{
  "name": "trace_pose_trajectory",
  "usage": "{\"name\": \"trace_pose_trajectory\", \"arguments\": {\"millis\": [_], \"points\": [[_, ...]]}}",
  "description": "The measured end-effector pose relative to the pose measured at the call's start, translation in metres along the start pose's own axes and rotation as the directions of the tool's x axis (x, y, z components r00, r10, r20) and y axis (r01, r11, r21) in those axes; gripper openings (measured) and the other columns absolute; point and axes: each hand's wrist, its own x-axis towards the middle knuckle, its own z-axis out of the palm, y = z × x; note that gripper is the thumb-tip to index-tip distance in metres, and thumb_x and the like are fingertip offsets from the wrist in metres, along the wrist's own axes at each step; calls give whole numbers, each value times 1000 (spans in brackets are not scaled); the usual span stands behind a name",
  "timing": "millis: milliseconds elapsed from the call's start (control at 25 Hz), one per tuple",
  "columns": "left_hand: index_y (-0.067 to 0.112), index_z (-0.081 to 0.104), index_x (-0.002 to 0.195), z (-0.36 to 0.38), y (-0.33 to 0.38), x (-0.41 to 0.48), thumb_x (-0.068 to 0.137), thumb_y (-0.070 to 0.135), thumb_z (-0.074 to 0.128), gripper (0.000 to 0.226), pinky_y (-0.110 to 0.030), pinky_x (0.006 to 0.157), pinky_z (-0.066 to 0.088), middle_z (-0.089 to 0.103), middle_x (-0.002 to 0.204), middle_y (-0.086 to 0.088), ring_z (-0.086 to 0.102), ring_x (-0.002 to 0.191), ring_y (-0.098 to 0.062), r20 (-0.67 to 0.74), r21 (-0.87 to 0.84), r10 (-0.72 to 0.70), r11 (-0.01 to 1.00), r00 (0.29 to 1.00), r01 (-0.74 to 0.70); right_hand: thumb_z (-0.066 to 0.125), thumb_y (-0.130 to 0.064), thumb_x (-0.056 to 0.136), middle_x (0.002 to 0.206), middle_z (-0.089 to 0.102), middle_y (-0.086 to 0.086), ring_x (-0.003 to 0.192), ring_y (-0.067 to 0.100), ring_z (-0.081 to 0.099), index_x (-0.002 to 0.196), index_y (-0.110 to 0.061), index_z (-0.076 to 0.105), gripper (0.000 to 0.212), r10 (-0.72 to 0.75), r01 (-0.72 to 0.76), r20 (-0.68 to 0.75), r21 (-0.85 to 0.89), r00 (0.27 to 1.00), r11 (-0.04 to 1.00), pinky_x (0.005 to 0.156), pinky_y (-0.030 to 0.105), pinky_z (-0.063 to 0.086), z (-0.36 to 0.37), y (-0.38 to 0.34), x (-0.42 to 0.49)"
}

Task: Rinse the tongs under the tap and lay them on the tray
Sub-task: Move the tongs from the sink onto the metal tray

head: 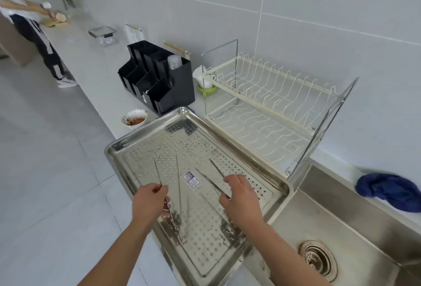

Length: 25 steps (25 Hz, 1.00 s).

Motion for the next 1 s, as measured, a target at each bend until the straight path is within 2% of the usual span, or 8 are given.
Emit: {"name": "trace_pose_trajectory", "arguments": {"millis": [160, 320, 440, 560, 640, 760, 880, 1000], "points": [[5, 71, 89, 0, -6, 42, 97, 16, 65, 15, -51, 60, 65, 76, 76, -20, 75, 71, -38, 26, -5, -111, 994, 994, 111, 62, -18, 92, 130, 56, 2, 113, 20, 56, 135, -16, 56, 43, 18, -18, 60, 12, 998, 1000, 88, 25, 43, 24, -12, 34], [4, 69, 88, -5, -8, 92, 98, 17, 65, 17, -47, 58, 65, 73, 82, -23, 75, 69, -35, 75, 32, -154, 988, 985, 152, 62, -17, 92, 130, 55, 2, 115, 20, 56, 135, -16, 56, 43, 79, -79, 77, -12, 994, 997, 89, 23, 41, 56, -30, 68], [-2, 68, 86, -5, -5, 129, 97, 15, 64, 20, -45, 53, 64, 72, 79, -23, 74, 63, -35, 139, 69, -176, 983, 975, 168, 59, -13, 91, 128, 56, 3, 115, 21, 57, 135, -14, 57, 44, 153, -151, 60, -37, 986, 988, 89, 25, 46, 80, -45, 93], [-5, 68, 83, 1, -1, 151, 96, 16, 65, 24, -53, 55, 63, 70, 81, -26, 73, 54, -34, 196, 130, -185, 978, 963, 162, 57, -12, 91, 130, 55, 3, 114, 20, 55, 136, -14, 56, 45, 206, -201, 65, -76, 976, 977, 88, 26, 47, 98, -57, 109], [-3, 67, 76, 3, 2, 163, 95, 18, 66, 27, -55, 55, 63, 68, 69, -20, 71, 48, -31, 218, 186, -181, 972, 959, 141, 56, -11, 91, 128, 55, 3, 113, 20, 54, 135, -15, 55, 43, 256, -251, 56, -90, 965, 964, 86, 27, 46, 111, -62, 115], [5, 61, 59, -1, 7, 176, 94, 20, 64, 39, -44, 50, 63, 64, 44, -5, 69, 43, -28, 267, 327, -111, 945, 957, 19, 54, -14, 95, 125, 55, 1, 110, 19, 53, 131, -17, 55, 37, 299, -291, 26, -153, 954, 944, 80, 24, 42, 124, -68, 118], [10, 55, 63, -6, 16, 181, 93, 30, 58, 36, -35, 49, 59, 65, 55, -5, 69, 49, -27, 344, 550, -6, 811, 939, -197, 51, -20, 97, 127, 57, -2, 113, 19, 52, 135, -20, 52, 38, 310, -297, 11, -257, 951, 920, 86, 28, 48, 127, -70, 118], [17, 46, 63, -10, 20, 181, 94, 40, 51, 39, -27, 50, 41, 56, 61, 3, 55, 53, -15, 387, 698, 84, 625, 918, -351, 51, -20, 96, 133, 55, -2, 119, 19, 49, 139, -22, 49, 43, 312, -296, 12, -283, 950, 912, 96, 31, 48, 125, -70, 115]]}}
